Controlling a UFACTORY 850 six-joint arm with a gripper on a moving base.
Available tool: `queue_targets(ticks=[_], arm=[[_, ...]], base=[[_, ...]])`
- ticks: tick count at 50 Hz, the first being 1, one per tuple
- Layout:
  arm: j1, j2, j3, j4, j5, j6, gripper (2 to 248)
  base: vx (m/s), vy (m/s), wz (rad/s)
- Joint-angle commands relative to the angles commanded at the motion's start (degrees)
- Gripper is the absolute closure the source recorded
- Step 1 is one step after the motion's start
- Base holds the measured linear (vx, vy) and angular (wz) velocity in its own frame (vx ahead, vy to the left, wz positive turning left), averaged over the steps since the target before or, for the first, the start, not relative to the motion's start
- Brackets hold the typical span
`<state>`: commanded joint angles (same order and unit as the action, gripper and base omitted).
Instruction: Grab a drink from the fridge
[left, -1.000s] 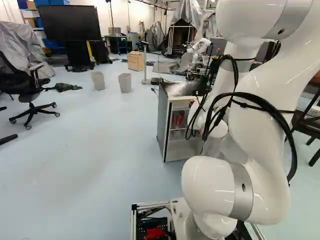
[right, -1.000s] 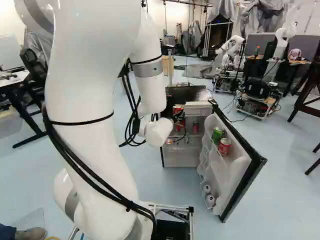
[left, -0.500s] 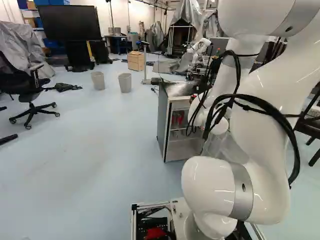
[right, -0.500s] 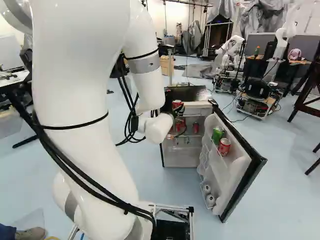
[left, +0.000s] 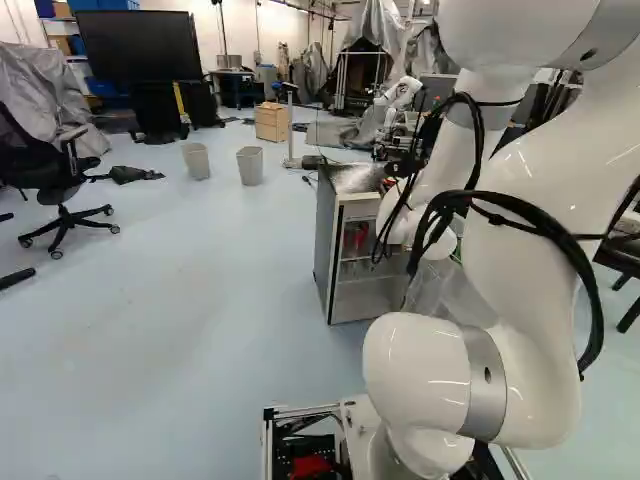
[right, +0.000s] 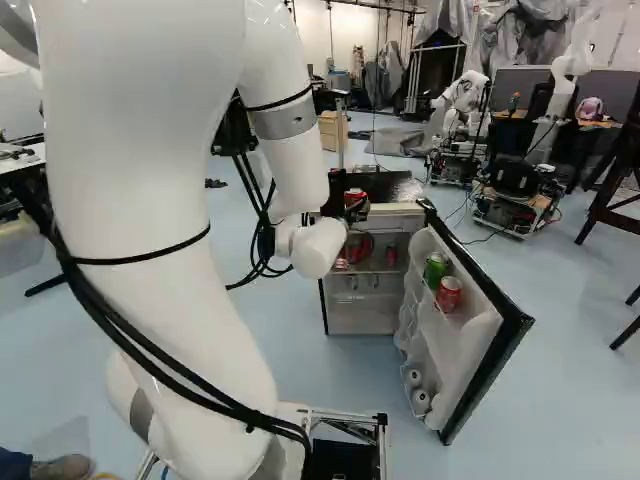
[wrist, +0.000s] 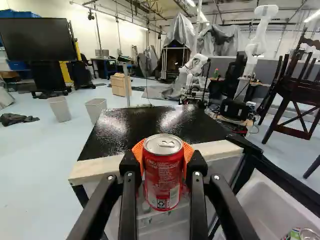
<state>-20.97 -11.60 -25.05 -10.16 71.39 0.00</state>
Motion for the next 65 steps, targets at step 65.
queue_targets(ticks=[65], arm=[[1.57,-4.29,-7.48,0.0,-1.77,0.0,153]], base=[[0.0,0.0,0.0]])
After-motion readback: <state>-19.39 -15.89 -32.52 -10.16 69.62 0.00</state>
